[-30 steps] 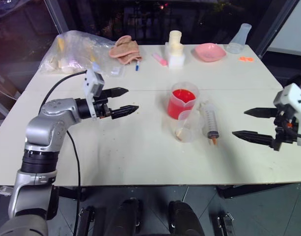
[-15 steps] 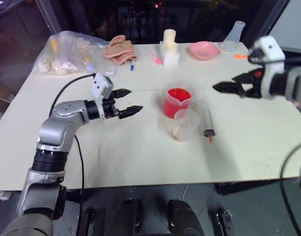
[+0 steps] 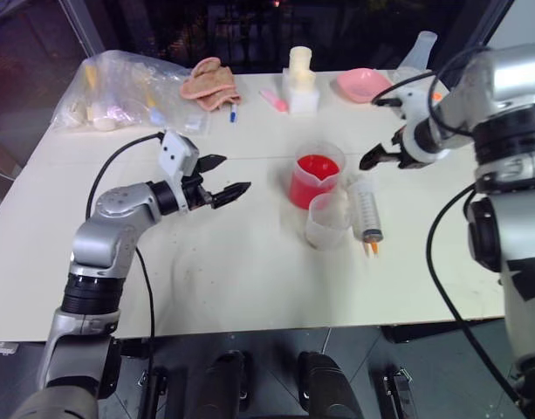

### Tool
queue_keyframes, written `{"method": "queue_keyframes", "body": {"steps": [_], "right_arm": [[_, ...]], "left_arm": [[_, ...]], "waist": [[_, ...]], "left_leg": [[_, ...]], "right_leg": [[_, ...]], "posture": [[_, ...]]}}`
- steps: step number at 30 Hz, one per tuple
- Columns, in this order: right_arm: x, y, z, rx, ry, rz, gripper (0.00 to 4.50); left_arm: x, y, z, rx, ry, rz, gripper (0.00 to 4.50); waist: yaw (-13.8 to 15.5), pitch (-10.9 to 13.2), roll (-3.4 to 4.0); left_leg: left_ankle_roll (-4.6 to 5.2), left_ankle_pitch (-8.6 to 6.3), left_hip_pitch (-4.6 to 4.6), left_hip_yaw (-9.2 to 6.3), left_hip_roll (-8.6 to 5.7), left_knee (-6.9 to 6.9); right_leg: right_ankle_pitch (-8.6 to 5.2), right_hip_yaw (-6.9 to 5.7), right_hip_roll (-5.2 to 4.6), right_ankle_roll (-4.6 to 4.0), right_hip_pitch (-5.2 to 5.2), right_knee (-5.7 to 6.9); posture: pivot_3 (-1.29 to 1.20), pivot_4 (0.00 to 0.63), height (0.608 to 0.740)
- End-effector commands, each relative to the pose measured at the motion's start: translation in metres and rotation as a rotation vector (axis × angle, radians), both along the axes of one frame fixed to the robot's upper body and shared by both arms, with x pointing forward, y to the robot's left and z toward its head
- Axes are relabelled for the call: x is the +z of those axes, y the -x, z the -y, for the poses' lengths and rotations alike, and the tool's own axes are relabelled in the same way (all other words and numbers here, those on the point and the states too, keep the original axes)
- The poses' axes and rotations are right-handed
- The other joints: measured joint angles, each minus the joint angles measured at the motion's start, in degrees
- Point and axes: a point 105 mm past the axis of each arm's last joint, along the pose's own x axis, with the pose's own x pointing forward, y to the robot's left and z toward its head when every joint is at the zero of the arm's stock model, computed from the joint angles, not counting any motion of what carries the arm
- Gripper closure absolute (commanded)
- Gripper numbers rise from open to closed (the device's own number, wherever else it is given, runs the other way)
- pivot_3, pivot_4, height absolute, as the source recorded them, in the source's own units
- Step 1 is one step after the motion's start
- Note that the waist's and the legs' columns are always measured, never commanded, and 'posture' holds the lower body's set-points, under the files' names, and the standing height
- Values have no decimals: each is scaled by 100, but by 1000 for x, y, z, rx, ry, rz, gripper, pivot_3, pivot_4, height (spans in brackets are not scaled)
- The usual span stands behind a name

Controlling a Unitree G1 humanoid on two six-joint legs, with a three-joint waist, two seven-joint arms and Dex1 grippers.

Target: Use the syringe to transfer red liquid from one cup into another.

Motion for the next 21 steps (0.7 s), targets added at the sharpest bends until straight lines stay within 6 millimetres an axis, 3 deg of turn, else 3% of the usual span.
{"method": "queue_keyframes", "body": {"steps": [1, 9, 21], "right_arm": [[7, -2, 3, -34, -7, 11, 0], [-27, -10, -1, -58, 0, -31, 0], [-62, -18, -5, -72, 13, -31, 0]], "left_arm": [[17, 4, -6, 24, 13, 61, 22], [15, 9, -7, 33, 5, 58, 22], [17, 11, -9, 47, -5, 63, 22]], "waist": [[-14, 0, 0], [-67, 0, 1], [-61, -1, 2]], "left_leg": [[0, 0, 0, -1, -1, 0], [-5, 3, 6, 0, 1, -3], [-8, 6, 6, -2, 1, 0]], "right_leg": [[0, 0, 0, 0, 1, 1], [0, -4, 9, 0, -1, 8], [0, -4, 21, 1, 2, 10]], "posture": [[0, 150, 740], [0, 150, 740], [0, 150, 740]]}}
